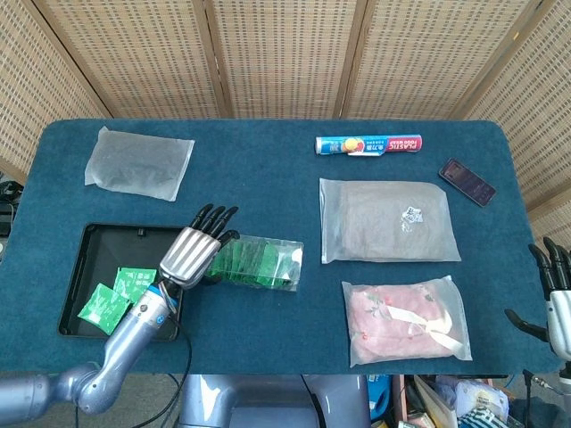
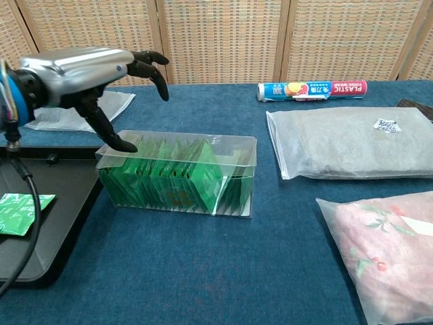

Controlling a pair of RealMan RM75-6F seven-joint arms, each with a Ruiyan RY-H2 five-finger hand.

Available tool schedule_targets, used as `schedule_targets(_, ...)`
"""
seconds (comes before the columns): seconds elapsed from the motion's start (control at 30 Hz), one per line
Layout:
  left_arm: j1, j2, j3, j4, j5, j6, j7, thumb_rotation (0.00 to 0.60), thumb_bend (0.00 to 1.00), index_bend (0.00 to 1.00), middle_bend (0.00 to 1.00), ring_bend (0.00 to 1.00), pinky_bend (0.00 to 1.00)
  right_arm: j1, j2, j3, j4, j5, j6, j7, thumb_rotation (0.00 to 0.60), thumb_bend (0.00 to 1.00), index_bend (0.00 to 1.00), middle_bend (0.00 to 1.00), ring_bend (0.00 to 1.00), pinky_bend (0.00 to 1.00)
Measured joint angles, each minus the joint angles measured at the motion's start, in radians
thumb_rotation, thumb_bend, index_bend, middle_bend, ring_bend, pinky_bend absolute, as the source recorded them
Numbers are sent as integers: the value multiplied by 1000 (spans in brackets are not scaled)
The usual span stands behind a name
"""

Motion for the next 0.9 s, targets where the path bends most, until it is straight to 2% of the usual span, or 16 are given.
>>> schedule_targets(0.23,-45,-97,35,81,-28,10,26,600,0,301,0,0,0,3,1,5,7,16,-12,12,600,0,0,0,0,0)
schedule_targets(0.5,-70,-141,48,123,-53,27,26,600,39,310,0,0,0,6,2,7,13,23,-21,24,600,0,0,0,0,0)
schedule_targets(0.77,-85,-149,52,132,-76,28,22,600,179,329,0,0,0,6,3,7,14,26,-25,31,600,0,0,0,0,0)
schedule_targets(0.9,-93,-148,55,132,-88,30,22,600,210,338,0,0,0,7,3,6,14,26,-27,34,600,0,0,0,0,0)
